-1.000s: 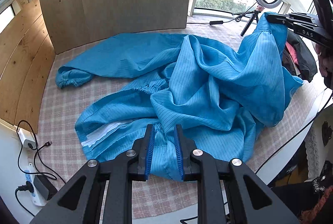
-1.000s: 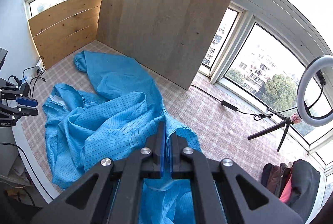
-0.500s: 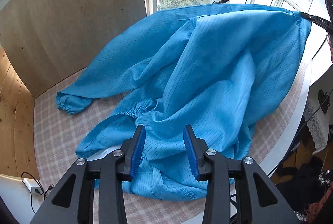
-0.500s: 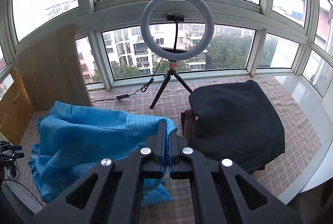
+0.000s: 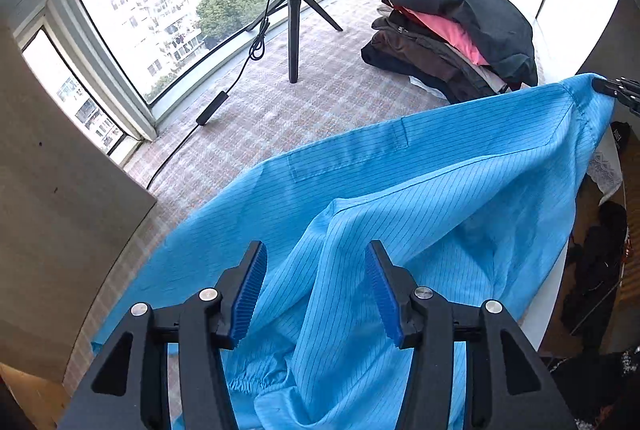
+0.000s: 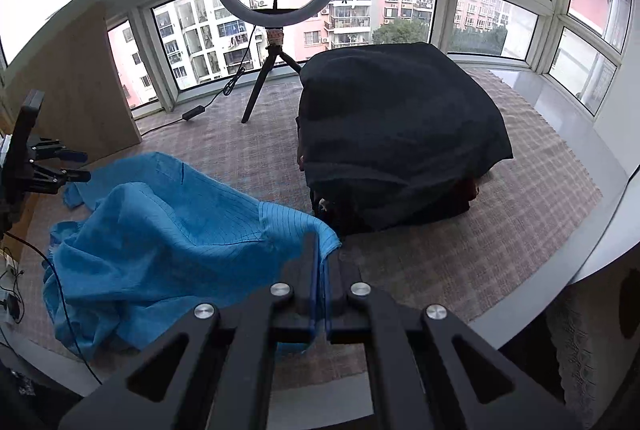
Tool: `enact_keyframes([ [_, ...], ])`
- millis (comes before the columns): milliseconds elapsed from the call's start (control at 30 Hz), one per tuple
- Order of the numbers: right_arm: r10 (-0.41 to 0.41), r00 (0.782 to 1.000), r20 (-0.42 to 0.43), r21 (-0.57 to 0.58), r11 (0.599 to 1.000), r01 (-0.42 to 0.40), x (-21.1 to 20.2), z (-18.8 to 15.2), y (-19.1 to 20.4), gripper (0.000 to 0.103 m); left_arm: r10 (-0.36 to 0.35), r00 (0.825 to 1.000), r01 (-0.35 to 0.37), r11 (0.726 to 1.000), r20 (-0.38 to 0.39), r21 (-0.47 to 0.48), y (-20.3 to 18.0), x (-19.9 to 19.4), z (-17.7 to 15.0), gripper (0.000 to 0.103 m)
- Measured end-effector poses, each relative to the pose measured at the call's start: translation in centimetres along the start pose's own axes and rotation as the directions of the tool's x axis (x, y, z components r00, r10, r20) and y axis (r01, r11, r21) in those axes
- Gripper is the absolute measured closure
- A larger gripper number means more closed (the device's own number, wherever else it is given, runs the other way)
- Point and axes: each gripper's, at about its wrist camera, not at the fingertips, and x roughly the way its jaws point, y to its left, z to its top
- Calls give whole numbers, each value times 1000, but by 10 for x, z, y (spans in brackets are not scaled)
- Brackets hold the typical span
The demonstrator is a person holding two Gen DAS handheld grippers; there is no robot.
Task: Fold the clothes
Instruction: 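Lift the coat up with both grippers to shake it out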
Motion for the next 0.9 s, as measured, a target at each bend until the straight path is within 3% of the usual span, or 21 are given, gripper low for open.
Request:
enact_keyframes([
  [200, 4, 1000, -16, 3, 1000, -4, -10, -9, 0, 101, -74, 996, 81, 976, -41, 204, -22, 41, 61, 54],
  [433, -11, 1000, -28, -9, 1000, 11, -19, -12, 8, 101, -110, 979, 173, 895, -173, 410, -58, 81, 97, 46],
  [667, -25, 999, -39, -16, 1000, 24, -22, -11, 11, 101, -83, 952, 239, 802, -295, 547, -82, 115, 97, 42],
  [733, -26, 999, -40, -9, 1000, 26, -23, -10, 11, 101, -78, 945, 250, 796, -316, 551, -84, 124, 94, 48],
  [800, -28, 999, -42, -12, 1000, 27, -22, -7, 13, 101, -74, 946, 239, 820, -317, 520, -80, 128, 92, 89],
  [900, -38, 998, -40, -34, 999, 37, -18, 2, 16, 101, -95, 958, 216, 861, -271, 460, -63, 111, 87, 97],
])
